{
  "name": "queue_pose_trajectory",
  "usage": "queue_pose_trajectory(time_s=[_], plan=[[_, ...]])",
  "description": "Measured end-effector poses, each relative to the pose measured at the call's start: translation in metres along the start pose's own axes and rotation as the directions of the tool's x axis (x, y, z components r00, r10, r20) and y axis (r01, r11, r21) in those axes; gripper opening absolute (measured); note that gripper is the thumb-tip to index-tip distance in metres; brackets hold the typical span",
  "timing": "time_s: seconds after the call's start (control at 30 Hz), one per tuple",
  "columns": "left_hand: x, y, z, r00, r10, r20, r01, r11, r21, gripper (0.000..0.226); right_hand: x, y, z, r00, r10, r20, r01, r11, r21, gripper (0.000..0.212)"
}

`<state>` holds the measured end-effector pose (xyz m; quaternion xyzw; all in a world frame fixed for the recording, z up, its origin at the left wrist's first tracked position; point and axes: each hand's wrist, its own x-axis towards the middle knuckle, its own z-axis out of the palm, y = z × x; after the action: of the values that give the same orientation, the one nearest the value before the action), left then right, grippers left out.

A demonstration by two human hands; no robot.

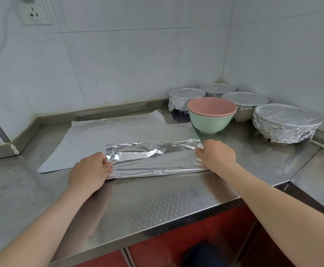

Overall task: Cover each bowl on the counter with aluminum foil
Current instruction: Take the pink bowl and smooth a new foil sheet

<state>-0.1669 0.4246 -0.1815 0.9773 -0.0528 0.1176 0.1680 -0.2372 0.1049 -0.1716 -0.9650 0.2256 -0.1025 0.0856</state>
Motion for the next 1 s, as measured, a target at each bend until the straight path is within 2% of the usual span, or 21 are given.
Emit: queue_pose_trajectory(time_s=[0.07,0.2,0.23,0.33,0.47,0.7,1.0], plan=[[0.002,0.000,-0.001,1.000,-0.016,0.023,0.016,0.999,0.042,0.018,0.002,0.002,0.002,1.000,0.019,0.009,-0.019,0.998,0.053,0.035],[0.004,-0.002,-0.002,0.999,-0.032,0.040,0.030,0.999,0.039,0.015,0.008,0.010,-0.002,0.993,0.071,0.095,-0.102,0.919,0.380,0.048],[0.005,-0.003,-0.002,0.998,-0.032,0.045,0.030,0.999,0.029,0.015,0.009,0.011,-0.003,0.993,0.066,0.103,-0.103,0.903,0.417,0.049],[0.006,-0.005,-0.003,0.998,-0.025,0.060,0.023,0.999,0.039,0.014,0.008,0.010,-0.001,0.996,0.046,0.076,-0.069,0.942,0.328,0.040],[0.006,-0.004,-0.003,0.998,0.001,0.055,-0.009,0.991,0.134,0.017,0.005,0.003,0.005,0.999,0.040,0.015,-0.042,0.988,0.149,0.030],[0.005,-0.001,-0.003,0.998,0.049,0.034,-0.056,0.969,0.242,0.025,-0.002,-0.004,-0.001,0.999,-0.041,-0.009,0.040,0.998,-0.056,0.025],[0.003,-0.002,-0.002,0.999,0.051,0.016,-0.053,0.972,0.230,0.024,0.001,-0.004,-0.001,0.998,-0.037,0.041,0.037,0.999,-0.005,0.031]])
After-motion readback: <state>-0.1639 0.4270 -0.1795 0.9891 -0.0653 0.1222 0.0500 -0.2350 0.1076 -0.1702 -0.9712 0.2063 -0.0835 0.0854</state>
